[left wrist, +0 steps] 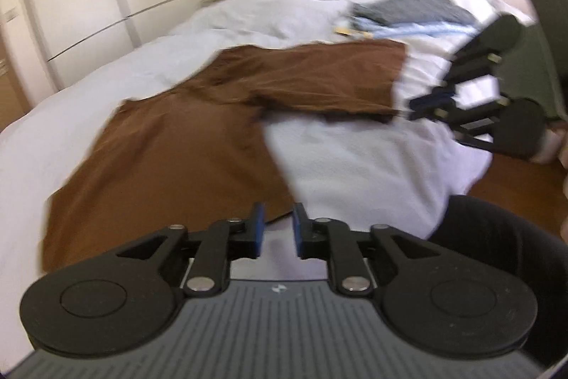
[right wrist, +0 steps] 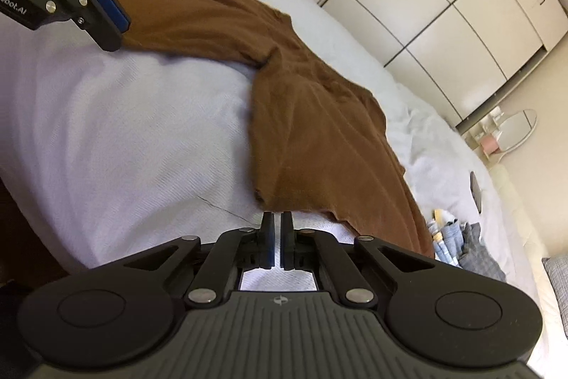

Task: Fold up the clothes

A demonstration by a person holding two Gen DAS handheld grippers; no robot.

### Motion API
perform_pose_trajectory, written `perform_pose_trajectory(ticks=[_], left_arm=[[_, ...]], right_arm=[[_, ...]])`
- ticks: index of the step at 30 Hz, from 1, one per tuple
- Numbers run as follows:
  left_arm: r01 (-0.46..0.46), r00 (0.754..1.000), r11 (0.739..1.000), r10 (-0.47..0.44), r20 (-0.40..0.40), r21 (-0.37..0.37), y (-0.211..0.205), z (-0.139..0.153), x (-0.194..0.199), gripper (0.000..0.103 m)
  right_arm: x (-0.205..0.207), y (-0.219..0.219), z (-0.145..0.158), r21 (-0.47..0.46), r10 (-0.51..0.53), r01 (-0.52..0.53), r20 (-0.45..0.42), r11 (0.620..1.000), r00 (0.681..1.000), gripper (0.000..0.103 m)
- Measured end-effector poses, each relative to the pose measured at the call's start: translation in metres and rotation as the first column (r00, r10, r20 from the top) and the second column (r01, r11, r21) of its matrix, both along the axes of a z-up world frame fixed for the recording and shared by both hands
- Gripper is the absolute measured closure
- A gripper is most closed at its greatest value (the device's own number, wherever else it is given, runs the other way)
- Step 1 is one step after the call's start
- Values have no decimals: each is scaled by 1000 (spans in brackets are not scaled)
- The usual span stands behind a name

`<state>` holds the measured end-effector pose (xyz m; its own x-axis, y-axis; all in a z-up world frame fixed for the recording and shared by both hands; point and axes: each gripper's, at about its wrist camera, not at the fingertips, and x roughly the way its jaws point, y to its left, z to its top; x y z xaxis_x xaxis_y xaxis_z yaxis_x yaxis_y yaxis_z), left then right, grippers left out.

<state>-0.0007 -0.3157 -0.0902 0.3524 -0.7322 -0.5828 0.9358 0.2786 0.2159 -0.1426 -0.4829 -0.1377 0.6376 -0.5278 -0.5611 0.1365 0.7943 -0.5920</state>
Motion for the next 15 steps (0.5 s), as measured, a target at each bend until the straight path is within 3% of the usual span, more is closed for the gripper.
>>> perform_pose_trajectory(ticks=[3,6,11,15], left_arm=[[-117,993,993,117,-6,-27,26,8,33,74],[-252,967,967,251,-34,-42,47,15,84,70],[-366,917,929,351,-190,-49,66,16,163,68],[-385,882,922,358,-308,-29,70,6,205,63]], right_arm=[[2,19,10,41,37,-39,44,998,998,89],[12,44,19,75,103,-110,88,991,991,73],[50,84,23,98,234,-246,120,964,965,70],[80,105,13,16,340,-340,34,940,940,65]])
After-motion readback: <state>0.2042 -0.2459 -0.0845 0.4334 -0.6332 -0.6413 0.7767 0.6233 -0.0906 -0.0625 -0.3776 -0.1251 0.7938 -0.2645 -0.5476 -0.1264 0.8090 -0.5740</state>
